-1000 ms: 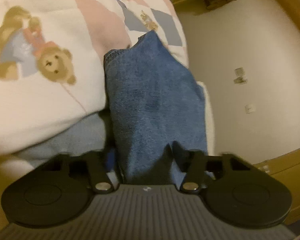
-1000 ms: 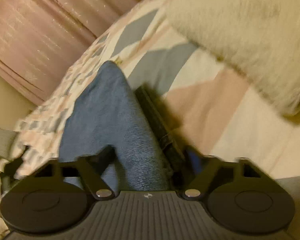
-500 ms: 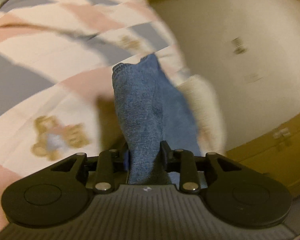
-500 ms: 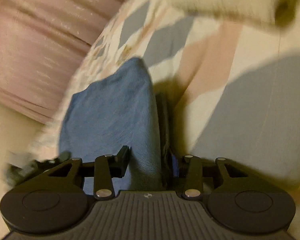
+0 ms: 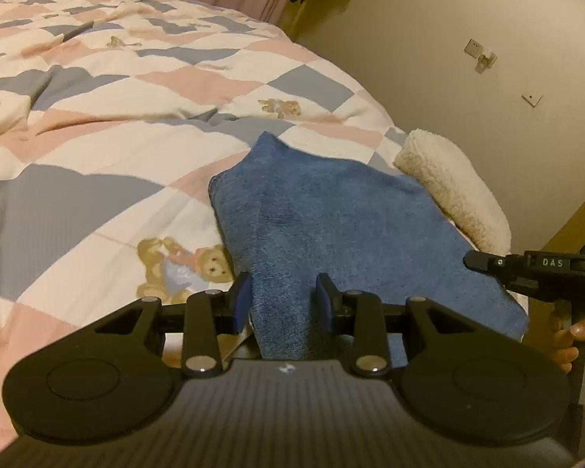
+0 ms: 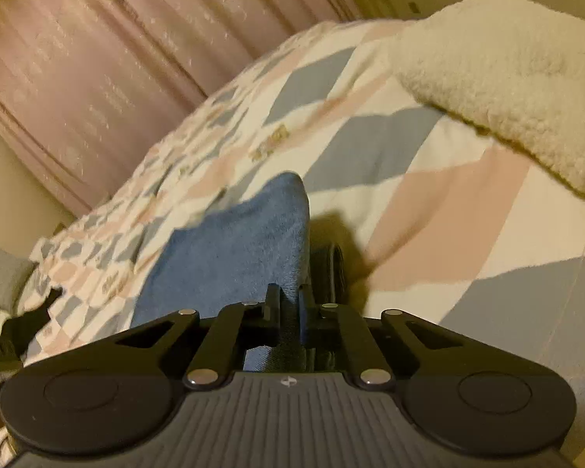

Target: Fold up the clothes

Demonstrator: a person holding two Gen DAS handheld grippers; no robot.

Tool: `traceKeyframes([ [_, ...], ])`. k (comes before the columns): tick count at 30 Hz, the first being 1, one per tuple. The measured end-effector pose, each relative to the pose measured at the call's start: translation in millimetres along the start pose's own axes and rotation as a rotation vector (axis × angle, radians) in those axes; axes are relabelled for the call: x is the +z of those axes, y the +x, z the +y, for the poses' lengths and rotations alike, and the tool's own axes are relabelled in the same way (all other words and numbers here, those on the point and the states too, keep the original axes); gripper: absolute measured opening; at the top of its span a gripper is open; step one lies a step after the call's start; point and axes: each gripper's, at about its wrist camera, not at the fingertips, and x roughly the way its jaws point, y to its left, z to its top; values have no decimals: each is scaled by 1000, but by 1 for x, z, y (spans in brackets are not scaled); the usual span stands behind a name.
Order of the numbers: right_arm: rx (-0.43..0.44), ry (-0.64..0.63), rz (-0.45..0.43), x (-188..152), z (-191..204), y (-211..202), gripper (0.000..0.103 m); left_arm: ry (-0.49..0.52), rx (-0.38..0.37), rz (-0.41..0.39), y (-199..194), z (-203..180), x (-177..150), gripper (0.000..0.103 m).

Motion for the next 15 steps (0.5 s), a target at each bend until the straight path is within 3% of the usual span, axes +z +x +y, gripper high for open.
traceKeyframes([
  [2,-44,-50,-22,2,0,2,6,11,-12,-10,-2,-4,0,29],
  [7,-132,-105,14,-22,-12,33,8,273,131,3,13,-35,-17,32],
  [13,-159,-126,-53,-32,3,-6,8,291,119,-35,-16,-36,-15,27],
  [14,-174,-136,-72,-32,5,-12,12,299,112,-53,-25,-38,-15,27],
  [15,-192,-144,-99,-33,7,-18,25,305,97,-65,-31,-42,-15,27],
])
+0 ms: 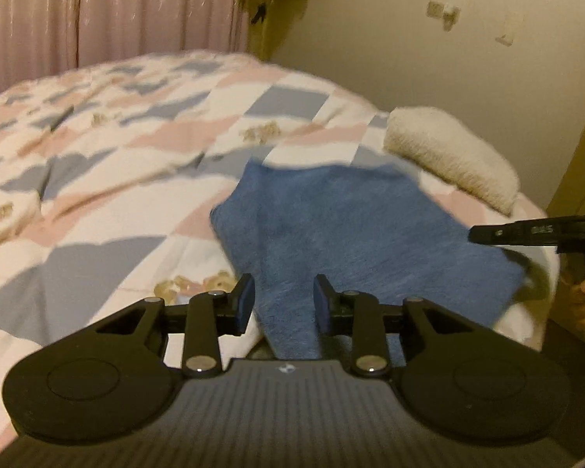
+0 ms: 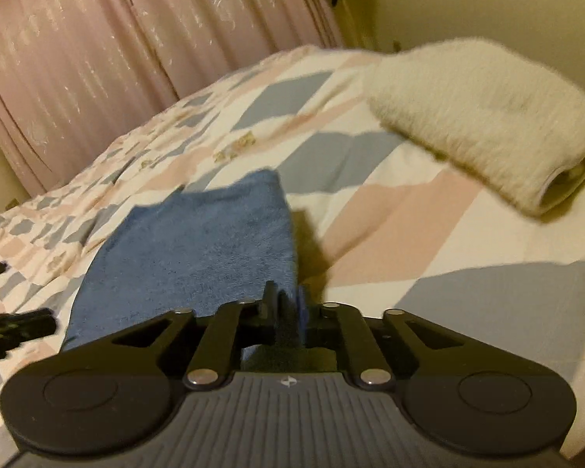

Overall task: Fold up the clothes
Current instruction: 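Open both grippers and pull them back from the folded jeans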

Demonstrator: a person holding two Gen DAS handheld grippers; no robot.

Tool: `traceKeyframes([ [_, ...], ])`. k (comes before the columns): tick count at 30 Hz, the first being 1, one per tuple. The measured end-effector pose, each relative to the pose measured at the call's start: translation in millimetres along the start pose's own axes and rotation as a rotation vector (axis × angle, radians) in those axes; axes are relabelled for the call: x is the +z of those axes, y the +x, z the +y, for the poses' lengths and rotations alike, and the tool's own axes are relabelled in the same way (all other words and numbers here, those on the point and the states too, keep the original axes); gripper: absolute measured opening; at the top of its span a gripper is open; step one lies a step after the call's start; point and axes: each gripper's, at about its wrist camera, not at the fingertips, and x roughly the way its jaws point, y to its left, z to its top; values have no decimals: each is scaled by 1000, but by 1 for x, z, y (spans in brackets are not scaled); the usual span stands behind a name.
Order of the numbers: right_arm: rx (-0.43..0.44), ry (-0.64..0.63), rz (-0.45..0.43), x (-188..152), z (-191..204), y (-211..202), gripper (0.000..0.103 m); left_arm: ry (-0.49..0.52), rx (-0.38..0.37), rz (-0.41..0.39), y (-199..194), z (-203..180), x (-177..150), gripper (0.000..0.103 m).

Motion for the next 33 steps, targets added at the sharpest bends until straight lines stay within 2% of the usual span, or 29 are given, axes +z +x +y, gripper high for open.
traceKeyframes([
  [1,-24,-20,-40,-1,3,-10,31,4,-14,-15,-7,-3,1,27],
  [2,-30,-59,-86,-2,10,-21,31,22,-40,-29,-11,-10,1,27],
  [4,18,-151,-149,-7,28,-42,31,73,-80,-34,-15,-26,-3,27],
  [6,57,-269,-151,-25,50,-50,28,136,-103,1,-9,-43,-14,27],
  [7,45,-330,-130,-37,56,-48,28,172,-105,36,-2,-52,-24,27],
  [9,-28,-450,-62,-66,63,-34,28,249,-63,37,4,-65,-46,27],
  [12,-20,-415,-62,-85,47,-29,27,335,-50,6,0,-76,-69,28],
  [16,14,-409,-18,-73,42,-26,26,419,-13,-12,-5,-81,-77,30],
  [19,43,-393,44,-54,42,-29,26,403,-47,7,-17,-73,-64,27],
  [21,70,-357,3,-30,44,-34,29,327,-87,-34,-27,-54,-43,25],
  [24,86,-362,-79,9,53,-28,29,250,-38,-97,-15,-27,-4,18],
  [28,78,-430,-87,50,73,23,28,131,-35,-119,33,3,34,11],
  [30,68,-446,-71,62,77,53,20,46,-43,-111,56,16,41,9],
  [31,62,-450,-53,67,78,68,20,2,-55,-104,66,23,41,9],
  [33,38,-435,23,70,69,101,12,-58,-38,-62,87,34,39,9],
])
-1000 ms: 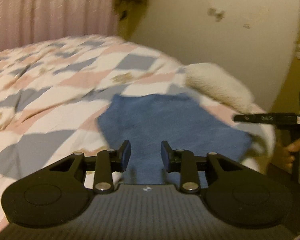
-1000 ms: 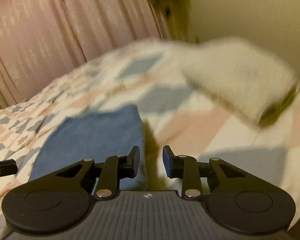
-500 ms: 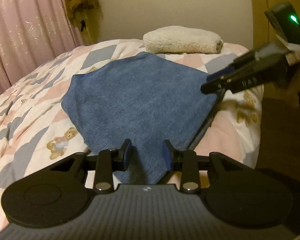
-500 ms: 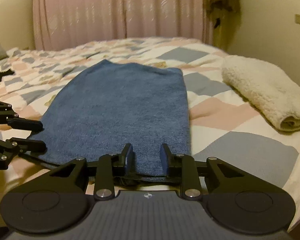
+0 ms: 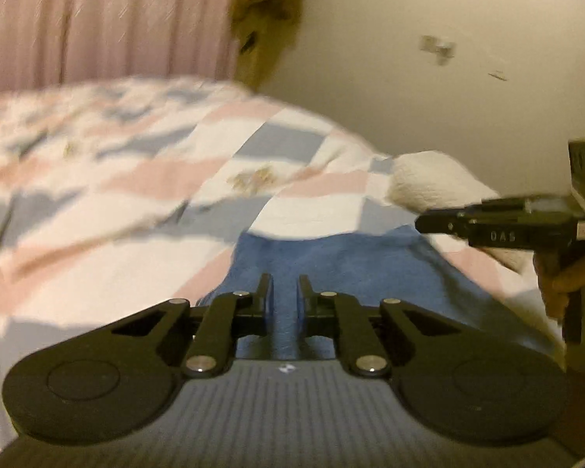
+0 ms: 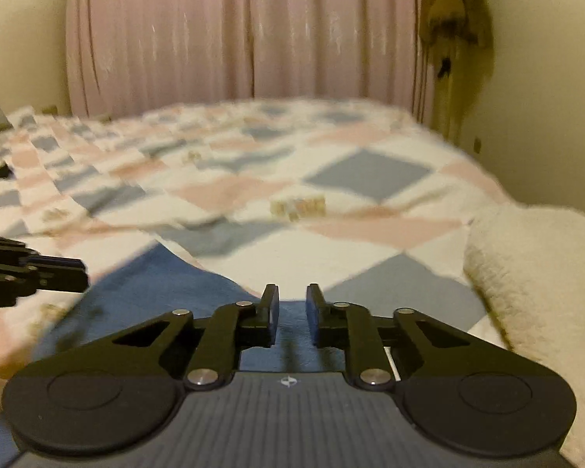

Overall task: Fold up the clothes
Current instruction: 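Open both grippers and pull them back from the folded jeans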

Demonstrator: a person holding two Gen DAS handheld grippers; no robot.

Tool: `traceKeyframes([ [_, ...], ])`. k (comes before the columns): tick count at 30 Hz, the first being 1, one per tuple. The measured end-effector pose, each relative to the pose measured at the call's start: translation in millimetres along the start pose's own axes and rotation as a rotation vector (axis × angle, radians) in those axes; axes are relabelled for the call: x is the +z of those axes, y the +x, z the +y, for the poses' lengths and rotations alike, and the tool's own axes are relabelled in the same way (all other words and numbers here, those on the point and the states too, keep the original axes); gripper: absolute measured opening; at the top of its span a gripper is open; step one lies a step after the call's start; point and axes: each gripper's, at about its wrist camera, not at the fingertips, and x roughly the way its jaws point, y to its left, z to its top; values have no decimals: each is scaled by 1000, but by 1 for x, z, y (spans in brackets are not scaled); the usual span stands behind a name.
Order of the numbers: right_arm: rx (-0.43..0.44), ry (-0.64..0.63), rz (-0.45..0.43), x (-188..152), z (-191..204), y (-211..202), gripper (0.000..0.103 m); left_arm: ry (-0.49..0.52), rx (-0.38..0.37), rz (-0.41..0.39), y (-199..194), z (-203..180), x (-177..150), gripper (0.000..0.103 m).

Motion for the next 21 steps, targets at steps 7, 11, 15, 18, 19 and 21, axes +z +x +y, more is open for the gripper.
traceKeyframes([
  [7,-70,113,71,-20,-22,12,11,77,104,29,8,-4,-7,12],
  [11,-48,147,-33,-40,-15,-53,18,84,151,51,-38,-21,-9,13],
  [15,-24,157,-55,-74,6,-116,20,135,141,83,-79,-55,-34,15],
  [18,-46,183,-5,-101,19,-130,22,115,117,140,-82,-69,-58,18],
  [19,-59,185,15,-107,22,-128,22,104,128,158,-79,-71,-66,19],
  [21,-87,181,35,-113,28,-125,21,81,157,176,-78,-77,-72,19],
])
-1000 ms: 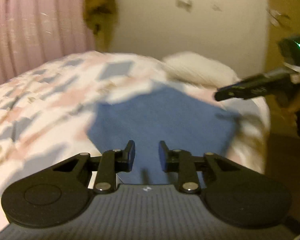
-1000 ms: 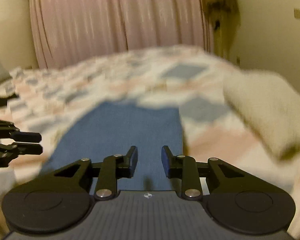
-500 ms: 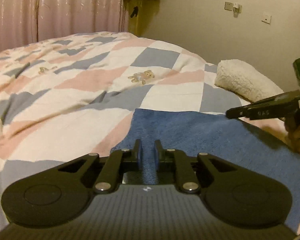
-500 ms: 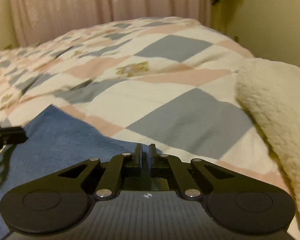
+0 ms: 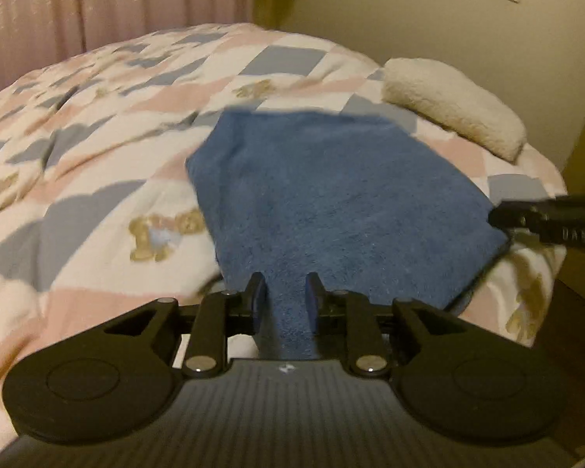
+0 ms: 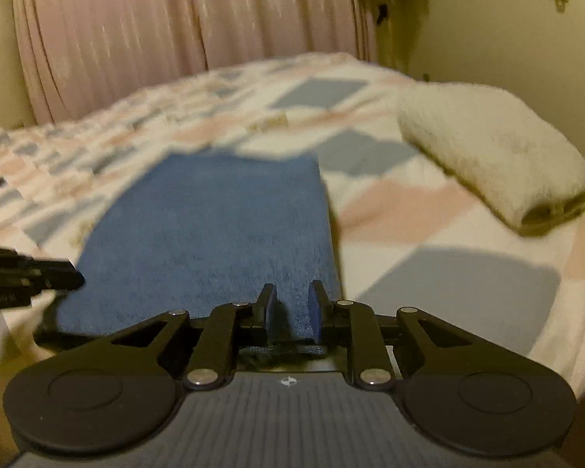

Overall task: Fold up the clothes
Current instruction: 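Open both grippers and pull them back from the folded jeans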

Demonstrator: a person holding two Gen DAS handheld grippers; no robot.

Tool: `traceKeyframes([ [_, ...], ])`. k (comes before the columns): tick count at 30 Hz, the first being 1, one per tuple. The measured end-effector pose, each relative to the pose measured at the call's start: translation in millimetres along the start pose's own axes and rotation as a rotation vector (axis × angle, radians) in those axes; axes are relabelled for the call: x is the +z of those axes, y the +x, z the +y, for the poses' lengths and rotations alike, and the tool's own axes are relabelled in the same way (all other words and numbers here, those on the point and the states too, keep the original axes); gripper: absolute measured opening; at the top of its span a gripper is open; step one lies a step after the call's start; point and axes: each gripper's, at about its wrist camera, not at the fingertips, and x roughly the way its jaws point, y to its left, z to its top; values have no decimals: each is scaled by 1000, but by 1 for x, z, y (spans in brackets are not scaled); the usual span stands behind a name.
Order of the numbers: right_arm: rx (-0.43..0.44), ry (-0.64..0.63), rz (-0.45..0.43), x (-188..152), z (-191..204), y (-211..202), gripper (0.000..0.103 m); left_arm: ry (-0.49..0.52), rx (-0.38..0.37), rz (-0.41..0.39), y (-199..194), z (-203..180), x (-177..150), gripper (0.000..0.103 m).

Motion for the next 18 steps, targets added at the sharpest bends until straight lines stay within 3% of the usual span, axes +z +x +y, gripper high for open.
traceKeyframes([
  [4,5,88,-53,4,7,-36,29,-41,55,2,-23,-6,4,24],
  [6,14,138,-80,1,13,-54,42,-60,78,-1,-38,-9,5,31],
  [11,17,220,-87,-16,28,-87,58,-77,103,-9,-78,-16,-4,37],
  [12,15,235,-87,-19,31,-92,68,-72,105,-11,-84,-19,-7,39],
  [18,-2,254,-120,-28,48,-128,92,-61,116,-28,-121,-27,-21,50],
])
